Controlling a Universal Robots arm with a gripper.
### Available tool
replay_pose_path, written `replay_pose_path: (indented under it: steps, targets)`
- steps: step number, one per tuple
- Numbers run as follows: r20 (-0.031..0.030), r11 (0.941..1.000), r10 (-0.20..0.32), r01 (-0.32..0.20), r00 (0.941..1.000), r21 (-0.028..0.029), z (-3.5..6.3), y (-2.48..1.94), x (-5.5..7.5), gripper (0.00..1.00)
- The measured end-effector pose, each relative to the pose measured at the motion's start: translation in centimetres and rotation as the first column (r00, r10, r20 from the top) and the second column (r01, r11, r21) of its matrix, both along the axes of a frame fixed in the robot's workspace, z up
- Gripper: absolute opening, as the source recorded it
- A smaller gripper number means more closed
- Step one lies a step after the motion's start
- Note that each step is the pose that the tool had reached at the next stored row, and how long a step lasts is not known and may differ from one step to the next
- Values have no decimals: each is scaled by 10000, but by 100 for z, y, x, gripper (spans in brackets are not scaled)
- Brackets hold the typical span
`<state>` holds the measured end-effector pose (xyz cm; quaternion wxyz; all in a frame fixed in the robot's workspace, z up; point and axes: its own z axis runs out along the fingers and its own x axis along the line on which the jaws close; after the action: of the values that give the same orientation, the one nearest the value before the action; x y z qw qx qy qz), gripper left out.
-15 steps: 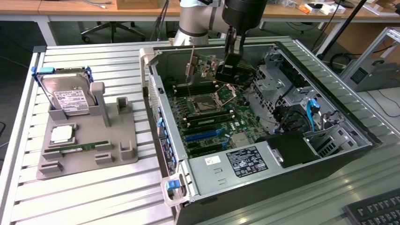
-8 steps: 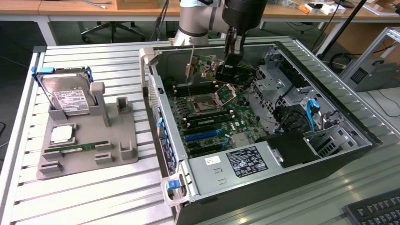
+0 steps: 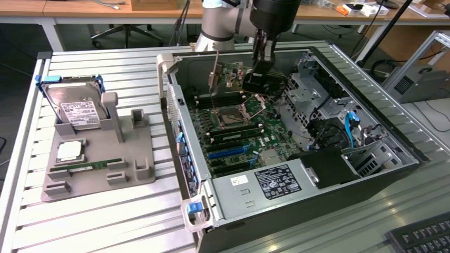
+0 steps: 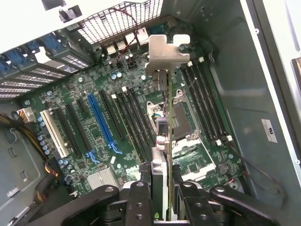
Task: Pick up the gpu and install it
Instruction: 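Insert the gpu into the slot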
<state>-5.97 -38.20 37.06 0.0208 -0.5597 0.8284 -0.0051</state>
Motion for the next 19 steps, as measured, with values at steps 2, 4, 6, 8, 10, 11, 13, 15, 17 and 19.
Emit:
replay_pose_path:
  steps: [2, 4, 6, 8, 10, 11, 13, 15, 17, 19]
  targets:
    - [0, 10000, 65, -65, 10000, -2, 0, 0, 0, 27]
    - [0, 9999, 133, -133, 9999, -2, -1, 0, 0, 27]
    - [0, 9998, 203, -203, 9998, -3, -1, 0, 0, 27]
    - [0, 9996, 265, -265, 9996, -4, -1, 0, 0, 27]
    - [1, 9995, 322, -322, 9995, -5, -2, 0, 0, 27]
    - [0, 9994, 353, -353, 9994, -6, -2, 0, 0, 27]
    - [0, 9991, 417, -417, 9991, -7, -2, 0, 0, 27]
    - [0, 9987, 508, -508, 9987, -7, -2, 0, 0, 27]
    - [0, 9983, 583, -583, 9983, -8, -2, 0, 0, 27]
    - [0, 9979, 644, -644, 9979, -10, -2, 0, 0, 27]
